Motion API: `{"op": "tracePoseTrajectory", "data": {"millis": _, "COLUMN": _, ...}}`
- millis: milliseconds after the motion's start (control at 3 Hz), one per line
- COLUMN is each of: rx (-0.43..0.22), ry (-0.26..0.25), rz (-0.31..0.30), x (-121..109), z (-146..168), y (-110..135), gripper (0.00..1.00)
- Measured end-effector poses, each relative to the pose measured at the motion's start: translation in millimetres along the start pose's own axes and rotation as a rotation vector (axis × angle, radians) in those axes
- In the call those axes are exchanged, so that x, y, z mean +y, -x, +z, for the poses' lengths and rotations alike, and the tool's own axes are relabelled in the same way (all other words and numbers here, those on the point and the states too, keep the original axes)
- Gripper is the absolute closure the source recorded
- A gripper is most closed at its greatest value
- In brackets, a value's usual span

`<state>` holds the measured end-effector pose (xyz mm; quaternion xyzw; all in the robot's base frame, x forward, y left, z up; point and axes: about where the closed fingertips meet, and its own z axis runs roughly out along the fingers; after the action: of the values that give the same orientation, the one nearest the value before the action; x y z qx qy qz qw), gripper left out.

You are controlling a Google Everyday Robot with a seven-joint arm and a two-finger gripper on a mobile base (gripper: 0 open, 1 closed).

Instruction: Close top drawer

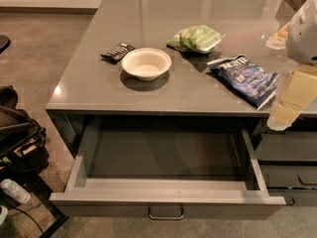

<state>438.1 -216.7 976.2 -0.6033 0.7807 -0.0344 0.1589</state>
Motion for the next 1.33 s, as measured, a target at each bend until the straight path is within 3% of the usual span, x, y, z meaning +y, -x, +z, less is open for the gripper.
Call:
{"op": "tracePoseTrajectory", "data": {"millis": 333, "rx": -0.004, "ry": -0.011, "rz": 0.002, "x": 2.8, "z": -1.6, "y": -0.2, "gripper": 0.0}}
{"op": "tracePoseTrajectory", "data": {"millis": 667, "rx": -0.051, "ry": -0.06, "rz": 0.05, "x": 33.4, "z": -9.3, "y": -0.1, "gripper": 0.0}}
{"op": "tracePoseTrajectory", "data": {"millis": 1000, "rx": -0.099, "ry": -0.108, "rz": 0.144, "x": 77.7, "z": 0.3, "y": -21.0, "gripper": 0.0}}
{"op": "tracePoseTrajectory", "data": {"millis": 1333, "rx": -0.198, "ry": -0.148, "rz": 0.259, "x": 113.6, "z": 25.8, "y": -43.5, "gripper": 0.0}}
